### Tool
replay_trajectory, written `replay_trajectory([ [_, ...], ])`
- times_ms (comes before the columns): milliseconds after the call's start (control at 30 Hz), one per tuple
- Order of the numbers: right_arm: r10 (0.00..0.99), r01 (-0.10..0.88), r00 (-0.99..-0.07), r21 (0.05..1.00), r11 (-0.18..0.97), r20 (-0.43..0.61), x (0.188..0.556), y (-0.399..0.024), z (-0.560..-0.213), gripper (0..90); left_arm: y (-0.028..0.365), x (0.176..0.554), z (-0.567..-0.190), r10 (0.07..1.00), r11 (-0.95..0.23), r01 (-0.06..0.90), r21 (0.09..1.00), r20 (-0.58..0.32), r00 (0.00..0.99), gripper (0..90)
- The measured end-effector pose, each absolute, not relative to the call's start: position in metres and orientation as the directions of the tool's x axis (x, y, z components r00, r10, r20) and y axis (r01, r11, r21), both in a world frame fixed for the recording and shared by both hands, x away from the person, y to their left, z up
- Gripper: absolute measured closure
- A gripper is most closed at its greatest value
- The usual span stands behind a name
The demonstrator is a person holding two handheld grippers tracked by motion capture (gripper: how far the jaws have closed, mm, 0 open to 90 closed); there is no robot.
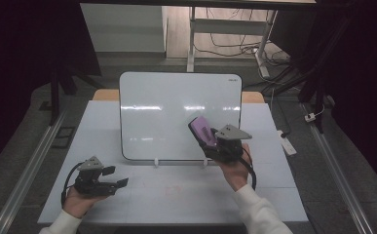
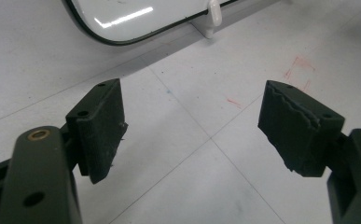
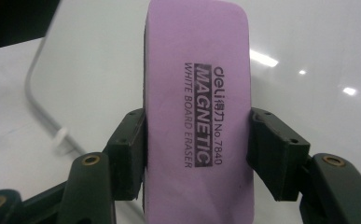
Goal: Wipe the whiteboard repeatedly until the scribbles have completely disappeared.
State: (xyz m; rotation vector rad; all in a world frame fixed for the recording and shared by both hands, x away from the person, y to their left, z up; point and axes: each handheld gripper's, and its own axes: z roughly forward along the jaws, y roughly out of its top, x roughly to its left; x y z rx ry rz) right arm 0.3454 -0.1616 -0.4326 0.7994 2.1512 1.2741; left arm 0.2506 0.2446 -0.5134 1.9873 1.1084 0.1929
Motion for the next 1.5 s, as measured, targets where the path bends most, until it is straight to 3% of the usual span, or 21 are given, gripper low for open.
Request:
replay_trajectory([
  [467, 0.648, 0.237, -0.756, 0.885, 0.402, -0.091, 0.312, -0.186, -0.448, 40.1, 0.24, 0.249, -0.51, 0.753, -0.268, 0.615, 0.742, -0.237, 0.614, 23.7],
  [1500, 0.566, 0.25, -0.822, 0.858, 0.449, -0.057, 0.303, -0.184, -0.467, 40.0, 0.221, 0.258, -0.496, 0.712, -0.288, 0.582, 0.76, -0.237, 0.661, 22.7],
])
